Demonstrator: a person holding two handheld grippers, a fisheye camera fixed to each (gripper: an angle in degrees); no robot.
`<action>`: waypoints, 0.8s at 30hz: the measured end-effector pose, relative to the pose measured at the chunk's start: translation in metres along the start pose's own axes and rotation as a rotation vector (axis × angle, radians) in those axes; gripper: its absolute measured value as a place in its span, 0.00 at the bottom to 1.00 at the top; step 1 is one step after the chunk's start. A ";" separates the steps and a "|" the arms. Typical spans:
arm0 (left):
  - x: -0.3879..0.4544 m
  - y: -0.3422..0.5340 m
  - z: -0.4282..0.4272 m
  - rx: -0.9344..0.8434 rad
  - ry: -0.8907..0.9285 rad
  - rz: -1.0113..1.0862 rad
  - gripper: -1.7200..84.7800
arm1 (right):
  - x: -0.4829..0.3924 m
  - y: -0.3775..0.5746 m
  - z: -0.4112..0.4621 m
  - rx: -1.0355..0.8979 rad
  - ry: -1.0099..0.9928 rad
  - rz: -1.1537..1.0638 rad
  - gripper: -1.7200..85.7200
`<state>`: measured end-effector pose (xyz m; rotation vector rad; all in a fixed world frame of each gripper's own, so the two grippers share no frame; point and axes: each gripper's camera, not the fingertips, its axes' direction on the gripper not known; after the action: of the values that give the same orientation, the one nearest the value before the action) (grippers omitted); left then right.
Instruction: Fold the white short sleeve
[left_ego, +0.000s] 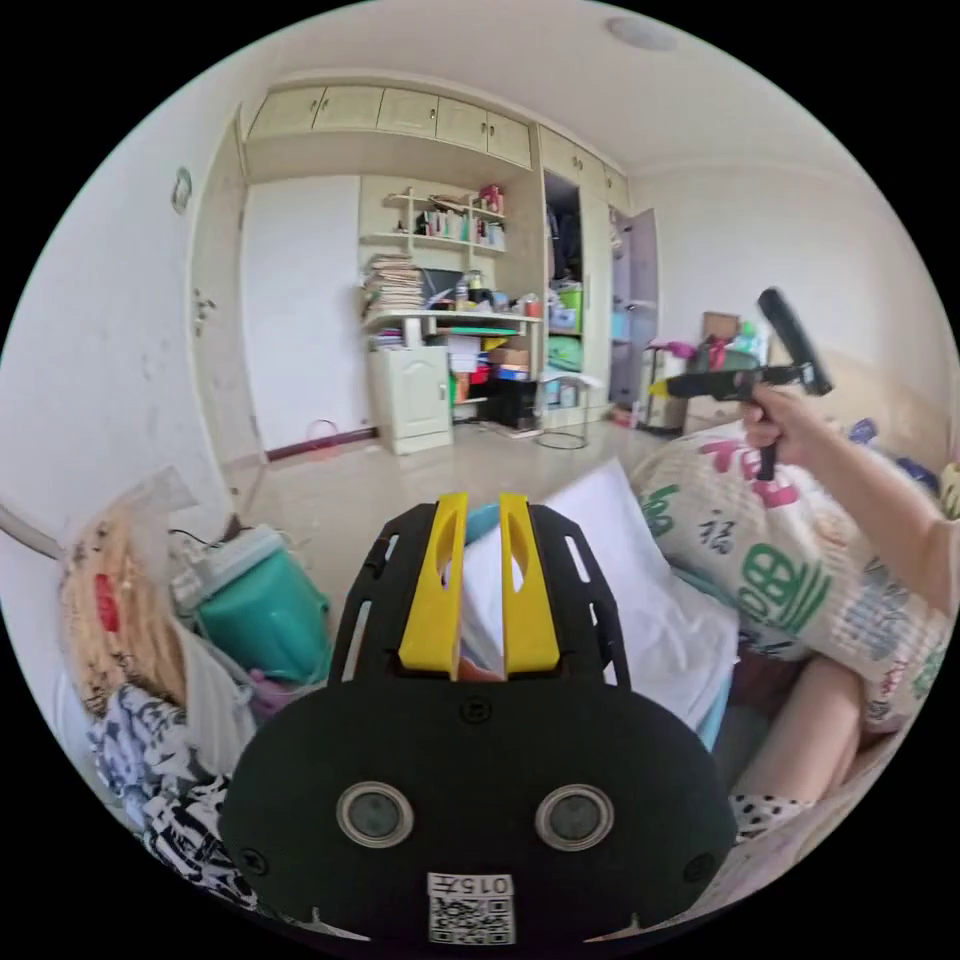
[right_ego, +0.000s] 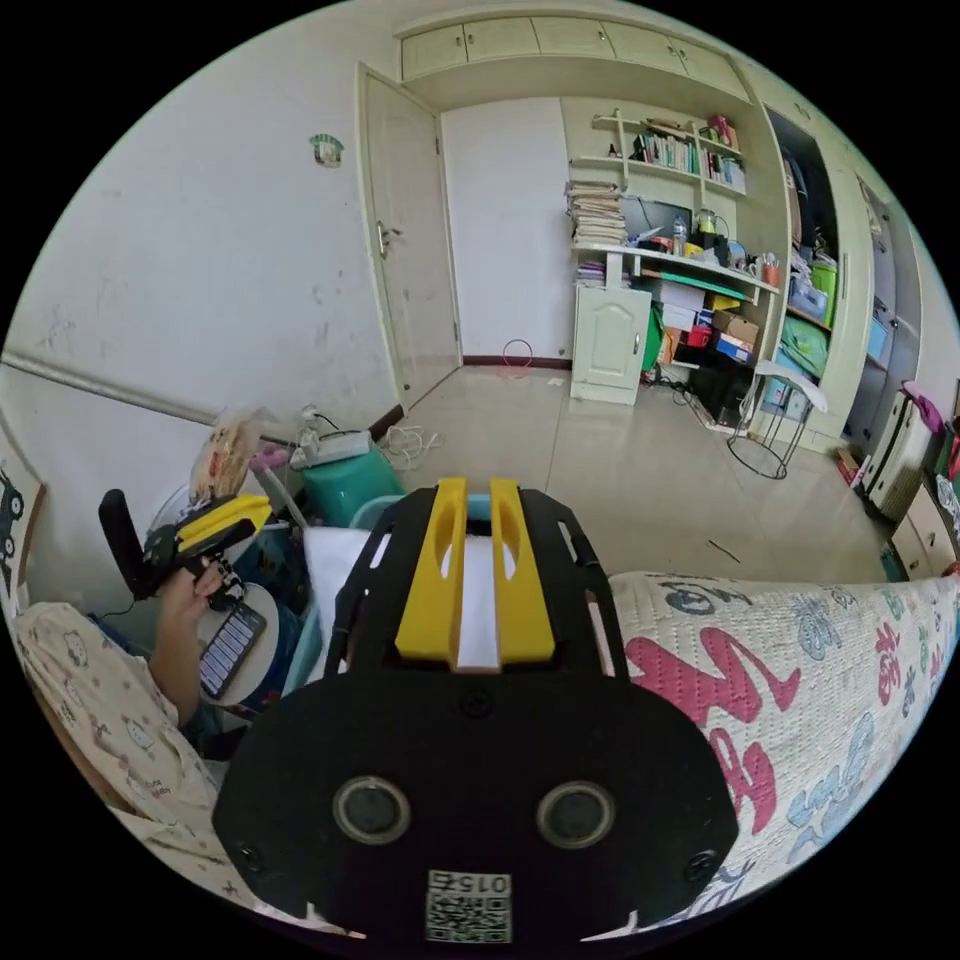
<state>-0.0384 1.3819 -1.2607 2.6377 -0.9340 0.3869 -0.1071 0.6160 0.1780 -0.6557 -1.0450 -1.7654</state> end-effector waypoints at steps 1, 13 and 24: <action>0.010 0.002 -0.005 0.026 -0.025 0.009 0.07 | 0.003 0.001 -0.011 0.029 -0.005 -0.007 0.08; 0.229 0.013 0.034 0.176 0.870 0.018 0.06 | -0.004 0.119 -0.203 0.394 0.286 0.060 0.08; 0.674 0.106 -0.071 0.133 1.861 0.445 0.04 | -0.055 0.183 -0.429 0.084 1.584 0.343 0.11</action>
<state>0.3885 0.9535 -0.9364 0.9930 -0.6185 2.3118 0.0904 0.2334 -0.0103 0.6095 0.1215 -1.3071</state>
